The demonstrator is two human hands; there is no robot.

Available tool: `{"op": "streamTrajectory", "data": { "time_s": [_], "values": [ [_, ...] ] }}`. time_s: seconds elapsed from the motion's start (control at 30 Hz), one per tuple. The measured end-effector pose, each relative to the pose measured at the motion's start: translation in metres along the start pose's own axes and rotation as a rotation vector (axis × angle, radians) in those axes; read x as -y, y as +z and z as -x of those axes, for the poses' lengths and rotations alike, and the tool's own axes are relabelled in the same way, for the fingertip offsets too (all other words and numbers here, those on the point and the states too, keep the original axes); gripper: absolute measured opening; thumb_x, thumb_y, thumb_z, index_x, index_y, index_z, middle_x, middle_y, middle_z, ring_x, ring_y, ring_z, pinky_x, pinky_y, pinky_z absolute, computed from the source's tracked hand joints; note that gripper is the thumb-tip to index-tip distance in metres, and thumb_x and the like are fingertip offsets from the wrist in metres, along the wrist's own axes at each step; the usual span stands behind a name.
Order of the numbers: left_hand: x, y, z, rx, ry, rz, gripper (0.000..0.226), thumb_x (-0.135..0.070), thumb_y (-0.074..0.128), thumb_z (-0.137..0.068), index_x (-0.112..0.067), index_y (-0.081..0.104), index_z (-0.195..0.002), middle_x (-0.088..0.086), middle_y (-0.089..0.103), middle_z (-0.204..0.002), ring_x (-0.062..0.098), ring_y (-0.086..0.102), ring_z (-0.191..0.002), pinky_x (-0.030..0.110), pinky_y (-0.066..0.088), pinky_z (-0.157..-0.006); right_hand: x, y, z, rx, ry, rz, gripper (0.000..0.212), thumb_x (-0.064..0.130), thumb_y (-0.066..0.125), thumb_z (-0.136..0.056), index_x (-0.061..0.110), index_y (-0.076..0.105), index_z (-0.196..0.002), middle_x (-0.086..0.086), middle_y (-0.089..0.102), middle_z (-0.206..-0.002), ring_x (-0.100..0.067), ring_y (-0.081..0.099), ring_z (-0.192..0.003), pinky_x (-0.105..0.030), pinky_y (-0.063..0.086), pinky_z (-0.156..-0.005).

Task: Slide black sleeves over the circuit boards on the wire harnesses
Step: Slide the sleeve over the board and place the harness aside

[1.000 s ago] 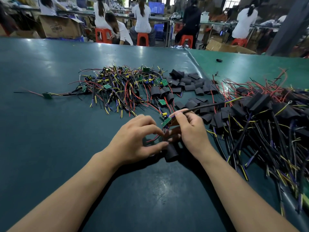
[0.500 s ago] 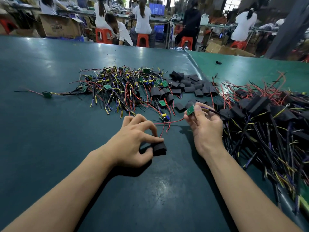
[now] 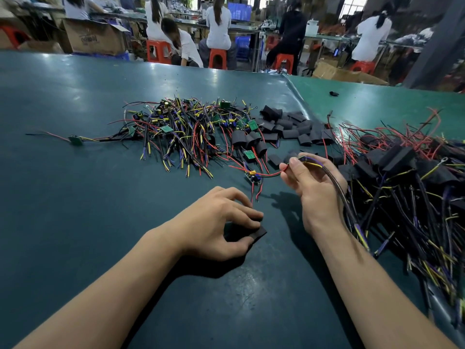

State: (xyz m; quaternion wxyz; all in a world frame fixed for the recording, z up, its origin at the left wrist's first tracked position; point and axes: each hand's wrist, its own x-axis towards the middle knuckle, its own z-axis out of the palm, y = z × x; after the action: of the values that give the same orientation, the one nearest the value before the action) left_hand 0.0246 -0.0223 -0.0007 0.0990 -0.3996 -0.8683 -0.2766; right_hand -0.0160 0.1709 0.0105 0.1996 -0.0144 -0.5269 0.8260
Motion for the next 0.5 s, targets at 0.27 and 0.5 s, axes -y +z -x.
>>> {"op": "streamTrajectory", "data": {
  "time_s": [0.27,0.5],
  "values": [
    [0.000,-0.001,-0.003,-0.069,-0.110,0.091,0.042,-0.028,0.081,-0.079,-0.017,0.070,-0.117,-0.005,0.068,-0.101,0.017,0.058,-0.094,0.032,0.046,-0.090,0.003,-0.003,-0.004,-0.011,0.011,0.036,0.010,0.017,0.064,-0.094,0.010,0.060,-0.088,0.000,0.061,-0.065,-0.017,0.067,-0.053,-0.023,0.052,-0.050],
    [0.014,-0.002,-0.001,-0.389,-0.286,0.161,0.030,-0.019,0.084,-0.076,-0.016,0.075,-0.103,-0.004,0.067,-0.090,0.012,0.062,-0.077,0.025,0.051,-0.075,0.009,-0.001,-0.001,0.081,0.195,-0.205,0.024,0.005,0.070,-0.073,0.007,0.057,-0.093,-0.013,0.070,-0.080,-0.021,0.071,-0.071,-0.022,0.057,-0.062]
  ]
}}
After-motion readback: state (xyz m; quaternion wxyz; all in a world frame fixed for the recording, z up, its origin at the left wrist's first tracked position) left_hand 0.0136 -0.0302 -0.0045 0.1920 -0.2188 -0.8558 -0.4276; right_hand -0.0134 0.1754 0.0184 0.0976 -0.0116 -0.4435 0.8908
